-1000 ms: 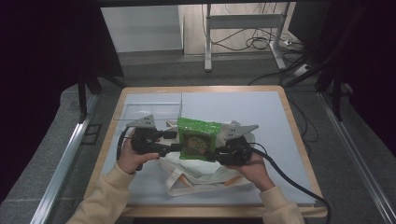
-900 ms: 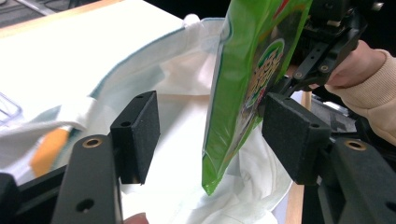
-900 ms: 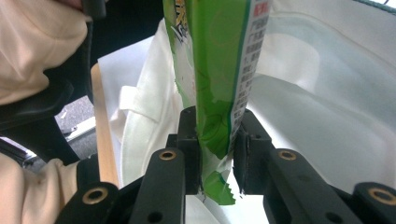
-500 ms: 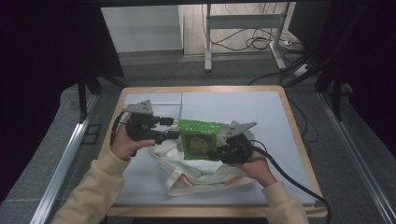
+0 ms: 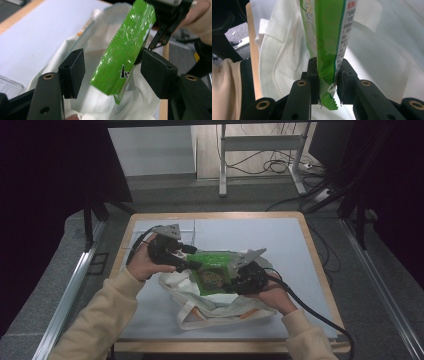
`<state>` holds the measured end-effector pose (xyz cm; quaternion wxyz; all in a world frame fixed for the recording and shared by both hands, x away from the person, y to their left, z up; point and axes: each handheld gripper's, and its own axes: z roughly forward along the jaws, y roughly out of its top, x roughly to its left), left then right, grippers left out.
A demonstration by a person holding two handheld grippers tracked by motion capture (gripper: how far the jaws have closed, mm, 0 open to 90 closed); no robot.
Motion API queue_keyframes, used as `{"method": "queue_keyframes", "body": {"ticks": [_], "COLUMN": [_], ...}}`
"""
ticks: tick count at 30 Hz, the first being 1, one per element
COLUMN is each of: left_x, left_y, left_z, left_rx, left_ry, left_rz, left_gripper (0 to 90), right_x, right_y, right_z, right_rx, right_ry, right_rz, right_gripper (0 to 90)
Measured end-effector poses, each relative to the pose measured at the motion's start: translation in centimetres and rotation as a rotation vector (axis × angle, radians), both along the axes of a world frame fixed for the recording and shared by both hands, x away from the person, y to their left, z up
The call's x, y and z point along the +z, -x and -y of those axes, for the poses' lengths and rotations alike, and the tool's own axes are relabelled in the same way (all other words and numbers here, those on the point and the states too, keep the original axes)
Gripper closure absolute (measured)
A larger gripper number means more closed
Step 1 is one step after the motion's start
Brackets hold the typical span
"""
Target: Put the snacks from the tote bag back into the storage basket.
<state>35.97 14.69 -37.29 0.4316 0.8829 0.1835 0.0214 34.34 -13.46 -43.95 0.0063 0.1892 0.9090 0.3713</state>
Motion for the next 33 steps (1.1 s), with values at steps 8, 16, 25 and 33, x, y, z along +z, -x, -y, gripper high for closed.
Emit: {"method": "queue_keyframes", "body": {"ticks": [8,16,25,33], "left_x": [-0.9,-1.1,-0.7,-0.4], "left_y": [-0.1,0.0,0.2,0.3], "left_z": [1.1,1.5,0.8,-0.2], "left_rx": [-0.073,-0.112,-0.103,-0.08], "left_ry": [-0.072,-0.106,-0.081,-0.066], "left_rz": [-0.018,-0.02,-0.009,0.0], "left_gripper": [54.2,69.8,76.3,76.5], "right_x": [0.1,0.0,0.2,0.4], "right_y": [0.1,0.1,0.4,0.9], "right_z": [-0.1,-0.2,0.1,0.2], "right_rx": [0.015,0.025,0.005,-0.022], "right_ry": [0.01,0.014,-0.04,-0.062], "right_rz": [0.007,0.009,0.038,0.063], "right_gripper": [73.8,73.7,61.3,47.8]}}
